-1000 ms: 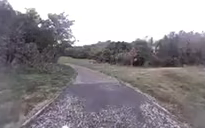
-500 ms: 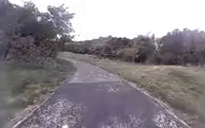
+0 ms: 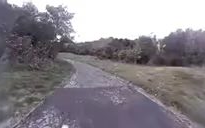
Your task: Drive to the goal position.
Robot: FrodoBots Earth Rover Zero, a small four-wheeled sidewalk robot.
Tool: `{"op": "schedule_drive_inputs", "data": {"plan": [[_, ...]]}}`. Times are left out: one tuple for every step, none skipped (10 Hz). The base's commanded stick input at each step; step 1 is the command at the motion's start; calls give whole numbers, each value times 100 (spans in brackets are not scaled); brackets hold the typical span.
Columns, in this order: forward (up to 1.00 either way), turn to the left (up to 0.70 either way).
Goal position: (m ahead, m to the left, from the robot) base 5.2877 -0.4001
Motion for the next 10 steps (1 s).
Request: {"op": "schedule_drive_inputs", "data": {"plan": [[85, 0], [85, 0], [85, 0], [85, 0], [85, 1], [85, 3], [85, 34], [85, 34], [85, 34], [85, 21]]}}
